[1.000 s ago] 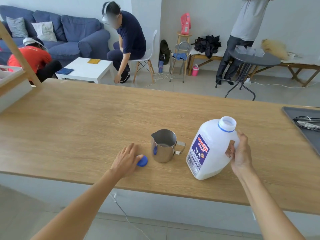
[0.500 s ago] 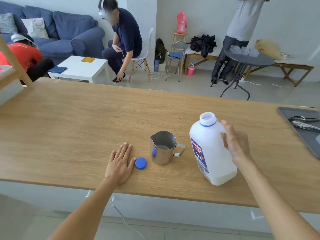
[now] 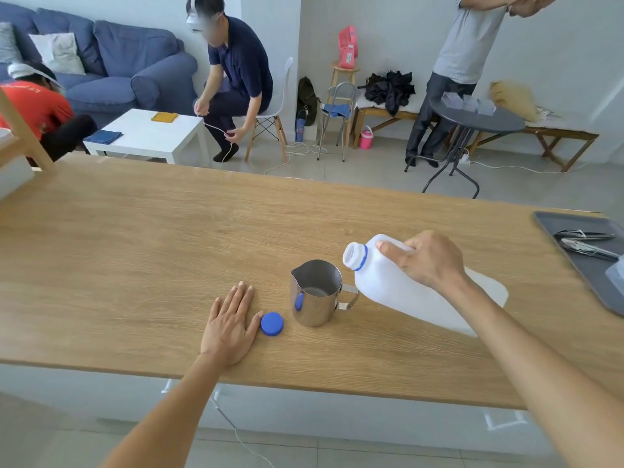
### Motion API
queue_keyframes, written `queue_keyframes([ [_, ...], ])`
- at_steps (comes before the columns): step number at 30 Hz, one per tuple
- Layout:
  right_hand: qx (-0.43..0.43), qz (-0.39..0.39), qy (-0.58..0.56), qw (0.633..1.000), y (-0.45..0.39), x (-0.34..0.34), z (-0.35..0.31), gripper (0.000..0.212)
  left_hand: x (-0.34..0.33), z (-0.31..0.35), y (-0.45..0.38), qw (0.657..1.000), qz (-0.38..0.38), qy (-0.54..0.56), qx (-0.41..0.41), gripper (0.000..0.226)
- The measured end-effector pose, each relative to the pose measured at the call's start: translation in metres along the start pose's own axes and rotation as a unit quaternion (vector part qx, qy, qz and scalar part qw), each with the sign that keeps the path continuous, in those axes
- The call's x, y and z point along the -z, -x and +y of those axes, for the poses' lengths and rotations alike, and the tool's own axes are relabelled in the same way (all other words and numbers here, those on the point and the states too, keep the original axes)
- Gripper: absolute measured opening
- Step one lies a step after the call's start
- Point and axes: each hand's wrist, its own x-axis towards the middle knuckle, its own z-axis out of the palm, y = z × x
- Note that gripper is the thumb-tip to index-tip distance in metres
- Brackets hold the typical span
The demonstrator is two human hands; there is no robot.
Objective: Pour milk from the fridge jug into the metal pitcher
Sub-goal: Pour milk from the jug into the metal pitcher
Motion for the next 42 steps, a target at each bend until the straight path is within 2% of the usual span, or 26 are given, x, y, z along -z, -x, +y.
queue_keyframes([
  [4,0.011,-0.003,0.075,0.997,-0.002,-0.004,-0.006,0.067,0.0,0.001,0.0,1.0,0.006,-0.003,-0.002,0.079],
  [11,0.039,-0.012,0.129,0.991,-0.005,-0.011,-0.013,0.068,0.0,0.001,0.001,1.0,0.01,-0.009,-0.001,0.089],
  [21,0.046,-0.009,0.163,0.986,-0.014,-0.014,-0.022,0.065,0.002,0.002,0.001,1.0,0.005,-0.012,0.003,0.079],
  [38,0.069,0.008,0.173,0.983,-0.021,-0.018,-0.023,0.065,0.001,0.001,0.001,1.0,0.012,-0.013,0.001,0.078],
  [42,0.067,0.009,0.178,0.982,-0.019,-0.016,-0.027,0.065,0.001,0.001,0.001,1.0,0.011,-0.013,0.001,0.084],
])
